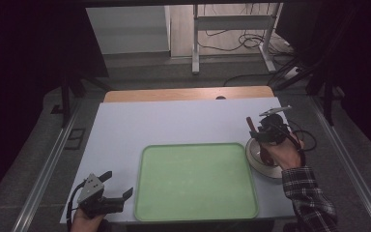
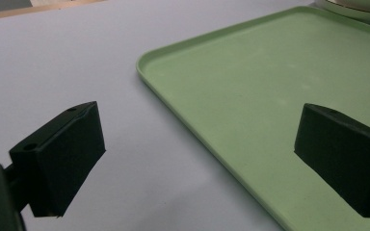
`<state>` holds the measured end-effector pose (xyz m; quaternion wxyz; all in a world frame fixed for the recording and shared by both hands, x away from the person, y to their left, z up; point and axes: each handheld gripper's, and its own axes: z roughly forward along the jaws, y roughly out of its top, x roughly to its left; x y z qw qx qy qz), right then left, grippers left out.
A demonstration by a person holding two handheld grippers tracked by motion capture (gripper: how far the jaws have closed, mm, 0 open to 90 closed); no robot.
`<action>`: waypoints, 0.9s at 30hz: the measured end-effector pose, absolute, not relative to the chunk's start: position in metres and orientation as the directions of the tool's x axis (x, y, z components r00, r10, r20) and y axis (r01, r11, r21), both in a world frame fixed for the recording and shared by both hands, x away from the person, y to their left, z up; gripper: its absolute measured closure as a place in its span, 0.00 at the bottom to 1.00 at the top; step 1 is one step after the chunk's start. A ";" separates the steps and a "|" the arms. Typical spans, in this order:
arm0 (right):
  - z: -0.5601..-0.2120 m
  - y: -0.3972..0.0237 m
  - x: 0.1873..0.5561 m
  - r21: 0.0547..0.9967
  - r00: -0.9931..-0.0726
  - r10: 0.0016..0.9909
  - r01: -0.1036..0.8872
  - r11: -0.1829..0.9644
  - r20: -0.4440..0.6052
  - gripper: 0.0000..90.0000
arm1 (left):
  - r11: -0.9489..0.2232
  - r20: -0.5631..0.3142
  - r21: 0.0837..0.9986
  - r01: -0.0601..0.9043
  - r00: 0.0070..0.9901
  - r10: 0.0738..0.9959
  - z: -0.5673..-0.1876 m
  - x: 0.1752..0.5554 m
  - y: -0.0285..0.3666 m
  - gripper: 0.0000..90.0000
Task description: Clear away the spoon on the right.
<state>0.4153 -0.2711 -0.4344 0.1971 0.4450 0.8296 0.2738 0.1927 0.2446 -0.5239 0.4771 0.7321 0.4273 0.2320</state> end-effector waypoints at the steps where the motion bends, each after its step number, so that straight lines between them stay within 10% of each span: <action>1: -0.436 -0.269 0.418 0.620 -0.526 0.846 0.636 0.459 -0.086 0.70 | -0.179 -0.068 0.897 0.404 0.527 0.847 -0.524 0.193 0.245 0.04; 5: -0.440 -0.266 0.422 0.597 -0.524 0.846 0.648 0.472 -0.100 0.85 | -0.179 -0.069 0.897 0.404 0.528 0.847 -0.524 0.193 0.245 0.04; 27: -0.388 -0.267 0.406 0.607 -0.561 0.823 0.626 0.490 -0.085 0.87 | -0.183 -0.065 0.897 0.403 0.529 0.846 -0.524 0.193 0.244 0.04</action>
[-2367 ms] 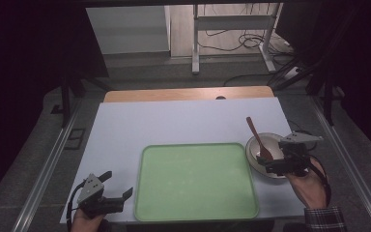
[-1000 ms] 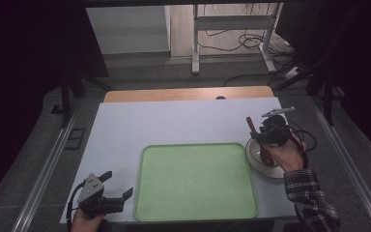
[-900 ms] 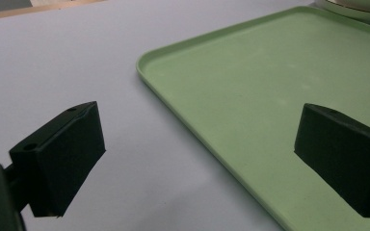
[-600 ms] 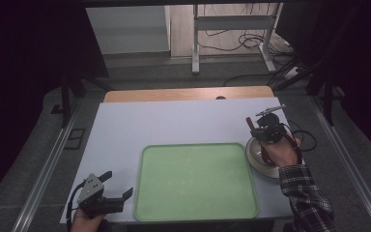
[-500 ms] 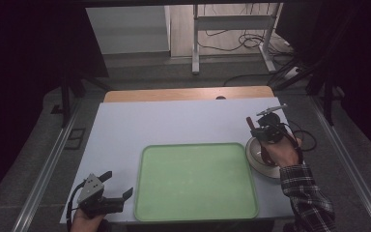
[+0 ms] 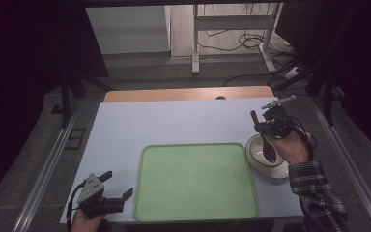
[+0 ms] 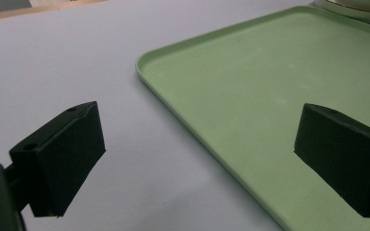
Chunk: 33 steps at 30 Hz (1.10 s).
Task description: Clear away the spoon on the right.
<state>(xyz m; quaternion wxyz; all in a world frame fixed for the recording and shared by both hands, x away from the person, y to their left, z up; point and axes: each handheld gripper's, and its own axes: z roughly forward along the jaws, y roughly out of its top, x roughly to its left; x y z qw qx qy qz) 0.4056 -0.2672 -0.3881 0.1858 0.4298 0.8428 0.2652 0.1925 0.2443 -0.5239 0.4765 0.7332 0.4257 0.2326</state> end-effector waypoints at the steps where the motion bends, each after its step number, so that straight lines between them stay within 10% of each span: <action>1: -0.386 -0.267 0.405 0.607 -0.562 0.823 0.627 0.488 -0.081 0.87 | -0.184 -0.064 0.897 0.402 0.530 0.846 -0.524 0.193 0.244 0.04; 33: -0.366 -0.233 0.336 0.540 -0.712 0.702 0.589 0.601 -0.006 0.87 | -0.193 -0.056 0.896 0.400 0.533 0.844 -0.524 0.193 0.243 0.04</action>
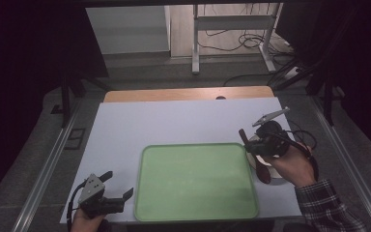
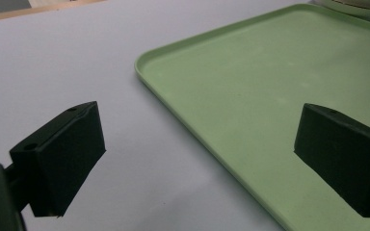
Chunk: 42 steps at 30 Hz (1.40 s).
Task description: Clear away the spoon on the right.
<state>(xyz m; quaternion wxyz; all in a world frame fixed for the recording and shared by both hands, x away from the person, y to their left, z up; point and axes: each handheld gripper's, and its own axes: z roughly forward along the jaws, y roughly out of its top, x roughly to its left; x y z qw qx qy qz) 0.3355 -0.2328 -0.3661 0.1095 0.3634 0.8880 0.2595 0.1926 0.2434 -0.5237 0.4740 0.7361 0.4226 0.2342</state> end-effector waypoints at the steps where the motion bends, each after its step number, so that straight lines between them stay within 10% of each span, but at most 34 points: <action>1: -0.366 -0.233 0.336 0.540 -0.712 0.702 0.589 0.601 -0.006 0.87 | -0.193 -0.056 0.896 0.400 0.533 0.844 -0.524 0.193 0.243 0.04; 42: -0.464 -0.182 0.311 0.391 -0.782 0.620 0.592 0.704 0.067 0.82 | -0.187 -0.064 0.897 0.400 0.536 0.842 -0.524 0.194 0.244 0.04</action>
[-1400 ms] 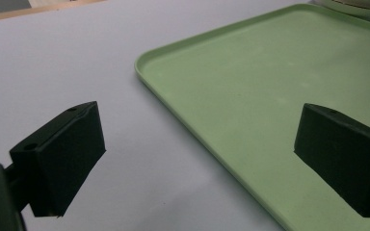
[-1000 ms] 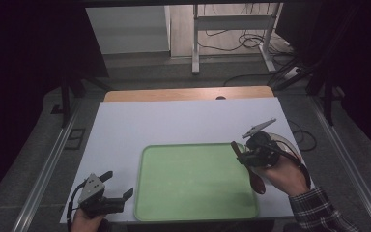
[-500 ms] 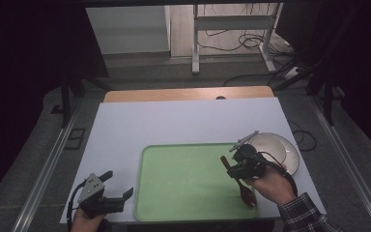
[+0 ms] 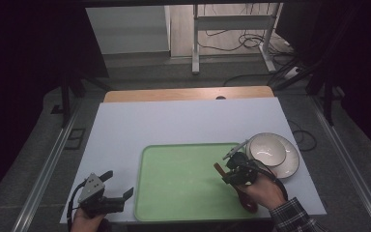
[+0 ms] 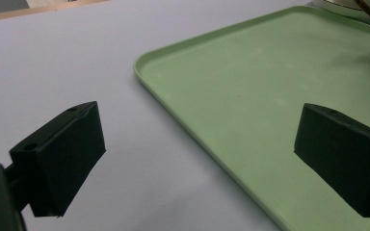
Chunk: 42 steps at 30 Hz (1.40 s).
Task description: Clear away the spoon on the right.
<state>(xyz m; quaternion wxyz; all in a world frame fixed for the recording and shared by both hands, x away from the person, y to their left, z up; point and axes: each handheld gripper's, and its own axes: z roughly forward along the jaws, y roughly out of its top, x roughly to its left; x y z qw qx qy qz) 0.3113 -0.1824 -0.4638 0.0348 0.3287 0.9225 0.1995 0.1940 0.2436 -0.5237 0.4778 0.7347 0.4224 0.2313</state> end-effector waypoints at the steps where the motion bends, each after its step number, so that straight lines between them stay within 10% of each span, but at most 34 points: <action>1: -0.462 -0.184 0.311 0.411 -0.780 0.623 0.589 0.696 0.060 0.77 | -0.187 -0.064 0.898 0.399 0.537 0.841 -0.524 0.194 0.244 0.04; 17: -0.471 -0.195 0.289 0.539 -0.800 0.599 0.519 0.663 0.034 0.99 | -0.189 -0.062 0.897 0.399 0.538 0.841 -0.524 0.194 0.243 0.04; 42: -0.498 -0.202 0.272 0.585 -0.809 0.586 0.492 0.645 0.034 1.00 | -0.202 -0.051 0.898 0.392 0.547 0.836 -0.523 0.194 0.242 0.04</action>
